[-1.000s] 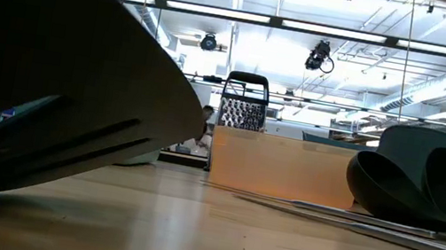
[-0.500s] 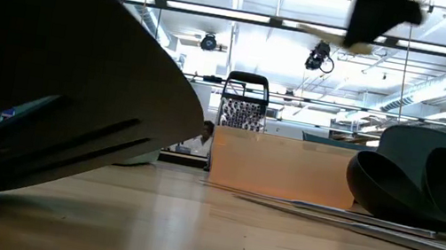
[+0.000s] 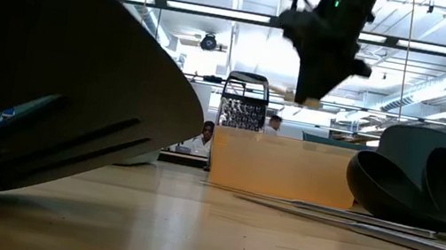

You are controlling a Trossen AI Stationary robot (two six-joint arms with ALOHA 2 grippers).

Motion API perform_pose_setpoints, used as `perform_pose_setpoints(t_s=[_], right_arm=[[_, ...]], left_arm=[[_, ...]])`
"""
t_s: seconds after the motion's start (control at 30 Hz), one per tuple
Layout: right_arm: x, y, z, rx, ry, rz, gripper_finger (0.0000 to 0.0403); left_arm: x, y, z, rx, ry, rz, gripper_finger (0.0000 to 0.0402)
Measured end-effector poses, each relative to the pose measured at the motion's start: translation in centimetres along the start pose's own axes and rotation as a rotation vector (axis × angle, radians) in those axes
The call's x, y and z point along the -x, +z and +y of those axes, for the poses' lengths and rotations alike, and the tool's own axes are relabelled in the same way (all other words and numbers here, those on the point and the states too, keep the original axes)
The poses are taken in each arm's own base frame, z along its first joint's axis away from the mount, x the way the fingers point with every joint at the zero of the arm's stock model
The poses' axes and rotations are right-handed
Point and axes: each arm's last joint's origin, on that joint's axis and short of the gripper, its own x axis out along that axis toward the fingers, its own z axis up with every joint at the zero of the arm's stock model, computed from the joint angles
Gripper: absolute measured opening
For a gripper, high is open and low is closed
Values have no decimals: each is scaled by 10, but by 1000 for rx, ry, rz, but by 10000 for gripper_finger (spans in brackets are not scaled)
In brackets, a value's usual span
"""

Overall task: Pick & Place Kitchen Items
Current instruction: Put the yellow knife into the orange bin

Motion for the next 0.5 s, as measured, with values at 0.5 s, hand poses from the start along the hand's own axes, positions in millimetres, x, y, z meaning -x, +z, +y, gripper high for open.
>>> perform_pose_setpoints(t_s=[0.5], right_arm=[[-55,-11,-19,-187,107,66,81]], left_arm=[[0,1,0,7,1,-5,16]])
